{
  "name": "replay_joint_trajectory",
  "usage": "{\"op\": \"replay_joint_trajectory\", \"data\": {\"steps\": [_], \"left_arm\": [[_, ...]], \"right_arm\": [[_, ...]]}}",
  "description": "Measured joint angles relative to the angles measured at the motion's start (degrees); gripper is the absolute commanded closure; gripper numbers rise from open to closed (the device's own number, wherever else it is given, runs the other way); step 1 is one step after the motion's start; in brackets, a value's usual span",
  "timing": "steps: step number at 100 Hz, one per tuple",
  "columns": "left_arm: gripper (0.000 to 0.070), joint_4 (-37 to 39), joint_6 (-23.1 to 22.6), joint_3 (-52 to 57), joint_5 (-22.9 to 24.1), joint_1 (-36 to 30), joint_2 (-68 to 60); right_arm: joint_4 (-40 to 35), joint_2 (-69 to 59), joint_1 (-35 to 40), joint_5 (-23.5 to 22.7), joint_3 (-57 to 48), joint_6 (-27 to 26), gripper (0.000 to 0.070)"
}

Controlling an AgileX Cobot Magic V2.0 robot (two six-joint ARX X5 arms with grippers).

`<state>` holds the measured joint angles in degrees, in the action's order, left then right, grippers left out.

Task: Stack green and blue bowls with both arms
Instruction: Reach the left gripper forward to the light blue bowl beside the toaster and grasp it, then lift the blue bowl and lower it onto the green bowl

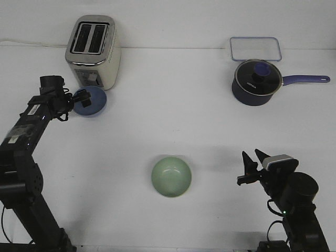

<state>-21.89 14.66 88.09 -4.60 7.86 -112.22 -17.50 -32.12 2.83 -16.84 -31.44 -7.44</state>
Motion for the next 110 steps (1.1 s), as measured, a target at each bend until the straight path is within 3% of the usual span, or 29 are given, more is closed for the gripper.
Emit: {"op": "replay_joint_trajectory", "data": {"steps": [5,10,22,23,53,75,86,102,110], "left_arm": [[0.0181,0.00,-0.09,0.00,-0.02,0.00,-0.79],[0.0271,-0.02,-0.13,0.00,-0.02,0.00,-1.46],[0.0689,-0.87,-0.24,0.00,0.24,0.00,-2.38],[0.0700,-0.90,-0.22,0.00,0.22,0.00,-2.38],[0.0685,-5.22,-0.87,2.67,-0.57,0.17,-1.73],[0.0685,-12.63,-4.96,3.08,-5.33,0.66,6.62],[0.0685,-15.82,-6.64,3.41,-8.44,0.76,14.91],[0.0685,-20.00,-7.50,4.00,-18.03,0.50,24.37],[0.0685,-23.02,-7.96,4.00,-19.61,-1.22,26.75]], "right_arm": [[0.00,0.00,0.00,0.02,0.00,0.00,0.0405],[0.00,0.00,0.00,0.02,0.00,0.00,0.0405],[0.00,0.00,0.00,0.02,0.00,0.00,0.0405],[0.00,0.00,0.00,0.02,0.00,0.00,0.0405],[-0.02,0.00,0.00,0.02,0.00,0.00,0.0405],[0.00,0.00,0.00,0.00,0.00,0.00,0.0405],[-0.02,0.00,0.00,0.02,0.00,0.00,0.0405],[-0.02,0.00,0.00,0.02,0.00,0.00,0.0405],[-0.02,0.00,0.00,0.00,0.00,0.00,0.0405]]}}
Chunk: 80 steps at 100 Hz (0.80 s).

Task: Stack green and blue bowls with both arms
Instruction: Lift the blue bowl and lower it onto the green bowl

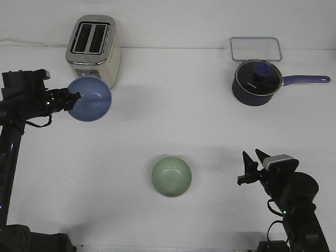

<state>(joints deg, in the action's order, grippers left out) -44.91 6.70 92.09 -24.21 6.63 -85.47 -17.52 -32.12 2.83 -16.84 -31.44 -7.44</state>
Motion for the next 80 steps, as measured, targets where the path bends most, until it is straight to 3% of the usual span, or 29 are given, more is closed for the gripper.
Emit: {"op": "replay_joint_trajectory", "data": {"steps": [21,53,80], "left_arm": [[0.0685,-3.96,-1.73,-3.80,-0.74,-11.93,1.95],[0.0685,10.05,1.60,-18.71,-1.18,-35.15,2.19],[0.0685,17.99,3.89,-27.36,0.96,-41.92,2.19]], "right_arm": [[0.00,0.00,0.00,0.00,0.00,0.00,0.0405],[0.00,0.00,0.00,0.00,0.00,0.00,0.0405],[0.00,0.00,0.00,0.00,0.00,0.00,0.0405]]}}
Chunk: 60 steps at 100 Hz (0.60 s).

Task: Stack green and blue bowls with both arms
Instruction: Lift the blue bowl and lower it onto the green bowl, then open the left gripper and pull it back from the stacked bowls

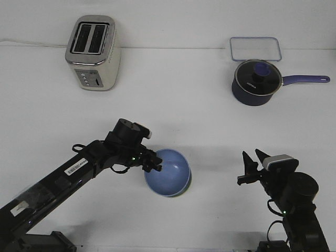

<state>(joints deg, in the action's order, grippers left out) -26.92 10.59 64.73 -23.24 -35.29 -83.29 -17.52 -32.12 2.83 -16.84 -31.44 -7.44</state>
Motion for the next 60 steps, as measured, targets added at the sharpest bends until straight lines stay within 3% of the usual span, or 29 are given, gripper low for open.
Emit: {"op": "replay_joint_trajectory", "data": {"steps": [35,40,51,56,60], "left_arm": [[0.0674,2.99,0.52,-0.61,0.50,-2.03,-4.22],[0.0584,2.93,0.52,-0.61,0.50,-2.14,-4.68],[0.0234,3.04,0.55,-0.61,0.50,-2.21,-4.81],[0.0168,3.17,0.55,-0.61,0.46,-2.21,-4.81],[0.0155,3.15,0.55,-0.61,0.39,-2.23,-4.81]], "right_arm": [[0.00,0.00,0.00,-0.04,0.00,0.00,0.0405],[0.00,0.00,0.00,-0.04,0.00,0.00,0.0405],[0.00,0.00,0.00,-0.04,0.00,0.00,0.0405],[0.00,0.00,0.00,-0.04,0.00,0.02,0.0405],[0.00,0.00,0.00,-0.04,0.00,0.04,0.0405]]}}
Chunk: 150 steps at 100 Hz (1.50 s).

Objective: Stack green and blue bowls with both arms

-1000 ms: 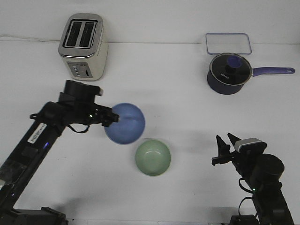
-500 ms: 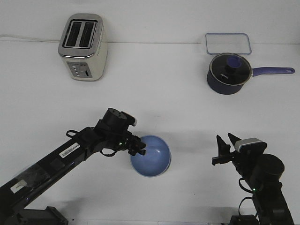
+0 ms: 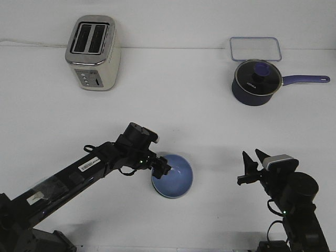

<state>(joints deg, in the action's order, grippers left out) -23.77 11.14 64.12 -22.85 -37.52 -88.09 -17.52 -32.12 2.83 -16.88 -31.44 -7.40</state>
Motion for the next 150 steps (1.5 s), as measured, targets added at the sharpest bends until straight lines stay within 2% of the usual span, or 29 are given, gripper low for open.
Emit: {"op": "replay_joint_trajectory", "data": {"steps": [15,22,38,49,52,55,60,64,66,67,70,72,73,82,91,111,117,127,133,150], "left_arm": [[0.0155,-2.54,-0.11,2.32,0.20,0.33,0.85],[0.0155,-4.26,-0.68,4.90,2.45,1.09,2.62],[0.0156,-5.81,-4.13,12.31,14.84,4.11,10.27],[0.0165,-3.30,-8.09,15.12,26.84,6.88,16.59],[0.0182,-2.14,-9.14,15.23,29.40,7.85,18.34],[0.0232,-1.20,-10.03,15.23,31.36,8.94,20.02],[0.0387,-0.61,-11.21,15.23,33.33,11.02,22.69],[0.0568,-1.05,-11.87,15.23,33.77,12.94,24.61],[0.0676,-1.51,-12.09,15.23,33.88,13.94,25.57],[0.0700,-1.77,-12.24,15.23,33.92,14.45,26.03],[0.0677,-2.67,-12.63,15.15,34.03,15.98,27.34],[0.0691,-3.15,-12.98,14.86,34.05,16.98,28.26],[0.0690,-3.32,-13.14,14.67,34.07,17.46,28.76],[0.0688,-3.06,-13.84,10.23,34.16,21.53,33.94],[0.0688,1.53,-14.78,1.20,34.03,24.50,41.20],[0.0689,23.71,-16.35,-27.47,30.80,26.97,64.72],[0.0689,28.02,-16.11,-34.34,30.60,26.97,71.41],[0.0688,26.49,-15.41,-40.13,30.62,27.02,77.57],[0.0687,24.59,-15.02,-40.50,30.58,27.02,79.01],[0.0687,26.16,-14.82,-39.78,30.60,27.02,80.59]], "right_arm": [[0.00,0.00,0.00,0.00,0.00,0.07,0.0405],[0.00,0.00,0.00,0.00,0.00,0.07,0.0405],[0.00,0.00,0.00,0.00,0.00,0.09,0.0405],[0.00,0.00,0.00,0.02,0.00,0.07,0.0405],[0.00,0.00,0.00,0.04,0.00,0.07,0.0405],[0.00,0.00,0.00,0.07,0.00,0.07,0.0405],[0.00,0.02,0.00,0.24,0.00,0.07,0.0411],[0.00,0.20,0.00,0.46,0.00,0.07,0.0449],[-0.02,0.28,0.00,0.59,0.00,0.07,0.0493],[-0.04,0.39,0.00,0.66,0.00,0.07,0.0517],[-0.11,0.79,0.00,1.11,0.00,0.07,0.0602],[-0.15,1.14,0.00,1.66,0.00,0.07,0.0697],[-0.15,1.36,0.00,1.92,0.00,0.04,0.0700],[0.04,3.93,0.00,4.26,0.17,0.07,0.0699],[0.55,8.41,0.00,6.54,1.55,0.07,0.0699],[6.10,19.82,0.00,7.78,7.72,-0.07,0.0699],[6.21,21.51,0.00,8.85,8.57,-0.13,0.0699],[6.36,22.40,0.00,11.26,8.70,-0.15,0.0699],[6.25,22.40,0.00,12.11,8.70,-0.17,0.0699],[6.56,22.40,0.00,12.22,8.70,-0.20,0.0699]]}}
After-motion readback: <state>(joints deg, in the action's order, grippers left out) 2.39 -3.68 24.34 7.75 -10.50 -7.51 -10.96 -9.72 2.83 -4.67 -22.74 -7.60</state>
